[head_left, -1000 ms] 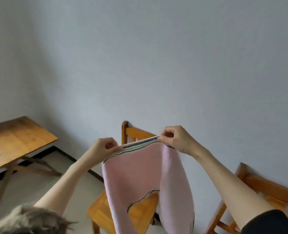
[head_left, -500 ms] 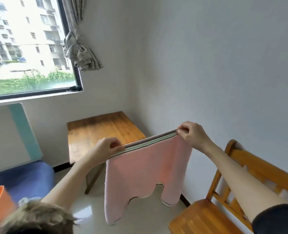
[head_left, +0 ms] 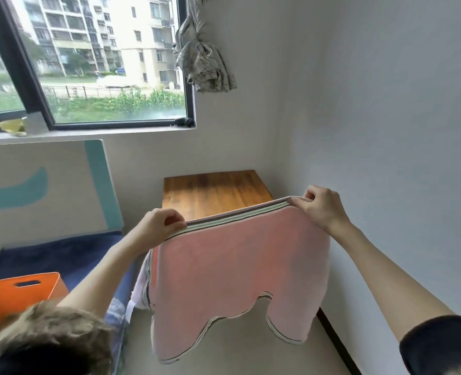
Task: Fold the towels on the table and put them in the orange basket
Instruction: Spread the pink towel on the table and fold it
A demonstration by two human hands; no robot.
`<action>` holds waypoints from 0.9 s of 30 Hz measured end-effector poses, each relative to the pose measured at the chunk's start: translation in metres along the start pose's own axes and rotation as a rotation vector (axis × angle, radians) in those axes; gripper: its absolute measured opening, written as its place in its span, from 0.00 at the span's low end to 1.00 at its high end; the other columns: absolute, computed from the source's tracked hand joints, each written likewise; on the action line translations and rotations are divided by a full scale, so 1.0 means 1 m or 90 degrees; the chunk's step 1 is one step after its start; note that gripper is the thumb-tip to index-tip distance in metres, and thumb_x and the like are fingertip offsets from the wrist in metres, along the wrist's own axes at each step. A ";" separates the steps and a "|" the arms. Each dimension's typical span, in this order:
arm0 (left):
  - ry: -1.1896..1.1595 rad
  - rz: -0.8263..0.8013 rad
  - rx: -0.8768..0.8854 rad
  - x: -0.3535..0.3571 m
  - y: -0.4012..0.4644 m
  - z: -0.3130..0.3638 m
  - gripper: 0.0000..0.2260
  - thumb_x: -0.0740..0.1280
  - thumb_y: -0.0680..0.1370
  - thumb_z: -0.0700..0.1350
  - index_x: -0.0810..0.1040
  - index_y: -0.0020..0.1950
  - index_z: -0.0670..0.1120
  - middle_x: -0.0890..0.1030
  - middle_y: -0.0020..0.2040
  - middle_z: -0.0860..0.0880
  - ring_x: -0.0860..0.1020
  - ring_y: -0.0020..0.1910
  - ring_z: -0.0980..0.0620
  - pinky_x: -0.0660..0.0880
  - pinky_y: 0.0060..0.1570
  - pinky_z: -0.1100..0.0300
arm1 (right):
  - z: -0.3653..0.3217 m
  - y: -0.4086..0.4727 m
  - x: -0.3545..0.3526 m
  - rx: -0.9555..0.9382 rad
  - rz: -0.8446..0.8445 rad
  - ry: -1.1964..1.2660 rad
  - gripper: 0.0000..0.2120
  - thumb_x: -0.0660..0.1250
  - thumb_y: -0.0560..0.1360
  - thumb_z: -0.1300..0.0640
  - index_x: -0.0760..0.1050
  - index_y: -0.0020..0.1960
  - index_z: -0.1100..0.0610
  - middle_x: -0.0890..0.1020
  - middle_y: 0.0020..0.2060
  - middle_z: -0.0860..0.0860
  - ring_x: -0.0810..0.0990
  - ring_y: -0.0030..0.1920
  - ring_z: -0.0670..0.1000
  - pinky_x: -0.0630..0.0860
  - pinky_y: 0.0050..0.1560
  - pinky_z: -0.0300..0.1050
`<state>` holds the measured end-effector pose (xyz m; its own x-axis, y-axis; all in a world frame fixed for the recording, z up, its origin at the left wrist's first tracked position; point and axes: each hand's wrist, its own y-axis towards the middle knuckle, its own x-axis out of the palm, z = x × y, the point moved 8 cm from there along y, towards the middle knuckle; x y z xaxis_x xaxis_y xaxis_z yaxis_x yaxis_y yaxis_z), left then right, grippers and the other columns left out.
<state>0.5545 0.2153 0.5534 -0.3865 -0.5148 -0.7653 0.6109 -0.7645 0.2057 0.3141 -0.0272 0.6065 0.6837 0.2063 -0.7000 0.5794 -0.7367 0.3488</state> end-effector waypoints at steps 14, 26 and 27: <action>0.032 -0.077 -0.125 0.031 0.138 -0.107 0.06 0.71 0.74 0.44 0.78 0.37 0.51 0.79 0.34 0.54 0.74 0.34 0.57 0.68 0.35 0.70 | 0.057 0.156 0.143 0.003 -0.227 -0.018 0.06 0.67 0.74 0.55 0.78 0.39 0.52 0.80 0.38 0.49 0.77 0.41 0.49 0.69 0.38 0.39; 0.058 -0.170 -0.130 0.081 0.281 -0.206 0.11 0.69 0.74 0.49 0.72 0.35 0.60 0.72 0.30 0.54 0.70 0.30 0.57 0.67 0.33 0.65 | 0.101 0.276 0.244 0.093 -0.148 -0.298 0.22 0.64 0.71 0.35 0.68 0.30 0.52 0.78 0.35 0.52 0.79 0.43 0.57 0.68 0.38 0.42; 0.062 -0.172 -0.134 0.085 0.292 -0.212 0.11 0.69 0.74 0.51 0.72 0.34 0.61 0.74 0.31 0.54 0.71 0.31 0.56 0.69 0.36 0.62 | 0.106 0.286 0.250 0.101 -0.146 -0.310 0.22 0.64 0.71 0.35 0.69 0.31 0.52 0.79 0.36 0.52 0.79 0.44 0.57 0.68 0.38 0.42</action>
<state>0.8462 0.0304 0.4195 -0.4926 -0.2582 -0.8311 0.6288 -0.7658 -0.1347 0.6034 -0.2542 0.4653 0.2427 0.0795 -0.9668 0.5902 -0.8031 0.0821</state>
